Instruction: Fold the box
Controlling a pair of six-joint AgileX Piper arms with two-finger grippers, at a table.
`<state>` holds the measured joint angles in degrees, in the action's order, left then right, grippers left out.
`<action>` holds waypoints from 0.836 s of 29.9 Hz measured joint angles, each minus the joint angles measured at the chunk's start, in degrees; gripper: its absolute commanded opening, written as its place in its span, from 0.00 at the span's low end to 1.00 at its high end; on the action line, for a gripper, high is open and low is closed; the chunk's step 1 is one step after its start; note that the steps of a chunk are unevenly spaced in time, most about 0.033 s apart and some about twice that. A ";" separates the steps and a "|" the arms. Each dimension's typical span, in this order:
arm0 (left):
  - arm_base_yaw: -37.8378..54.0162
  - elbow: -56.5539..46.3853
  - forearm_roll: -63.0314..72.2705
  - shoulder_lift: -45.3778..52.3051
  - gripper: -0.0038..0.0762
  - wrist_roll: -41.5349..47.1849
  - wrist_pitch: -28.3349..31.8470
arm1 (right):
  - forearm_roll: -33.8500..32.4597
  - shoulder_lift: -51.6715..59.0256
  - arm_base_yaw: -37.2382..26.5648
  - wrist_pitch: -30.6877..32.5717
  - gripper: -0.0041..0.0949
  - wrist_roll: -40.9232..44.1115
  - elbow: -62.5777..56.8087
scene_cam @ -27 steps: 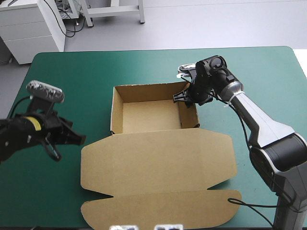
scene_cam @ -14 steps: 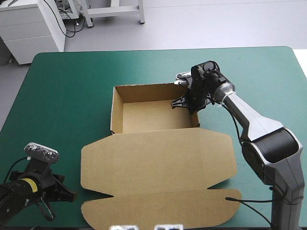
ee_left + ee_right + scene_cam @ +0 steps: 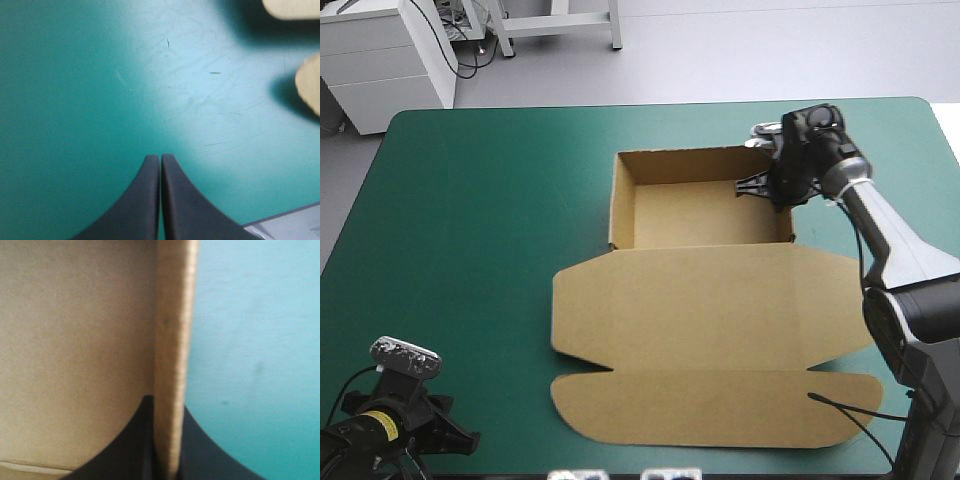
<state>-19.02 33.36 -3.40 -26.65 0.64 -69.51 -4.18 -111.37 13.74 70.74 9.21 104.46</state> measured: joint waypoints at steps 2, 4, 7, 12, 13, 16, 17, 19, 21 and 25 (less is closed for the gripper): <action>0.00 0.00 0.00 0.06 0.04 0.00 0.00 | -0.82 1.39 -3.66 0.00 0.02 -0.85 0.00; 0.00 0.00 0.00 0.10 0.04 0.00 0.05 | -1.59 2.68 -7.84 0.05 0.02 -1.50 0.00; 0.00 0.00 0.00 0.10 0.04 0.00 0.05 | -3.07 4.10 -13.77 0.18 0.02 -2.73 0.00; 0.00 0.00 0.00 0.10 0.04 0.00 0.43 | -6.28 4.67 -23.69 0.24 0.02 -4.23 -0.05; 0.00 0.00 0.00 0.10 0.04 0.00 0.45 | -7.29 4.67 -25.53 0.24 0.02 -4.28 -0.11; 0.00 0.00 0.00 0.10 0.04 0.00 0.50 | -10.20 4.67 -30.40 0.34 0.03 -4.39 -0.15; 0.00 0.00 -0.07 0.10 0.04 0.00 0.50 | -11.04 4.67 -32.02 0.34 0.04 -4.39 -0.15; 0.00 0.00 -0.26 0.10 0.04 0.00 0.50 | -11.56 4.21 -35.11 0.41 0.09 -4.16 -0.15; 0.00 0.00 -0.45 0.10 0.04 0.00 0.50 | -11.51 3.59 -37.58 0.53 0.19 -3.93 -0.15; 0.00 0.00 -0.63 0.10 0.04 0.00 0.50 | -10.72 2.44 -41.01 0.53 0.42 -3.59 -0.15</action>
<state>-19.02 33.36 -4.02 -26.54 0.64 -69.01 -14.89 -108.93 -27.27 71.27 5.62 104.31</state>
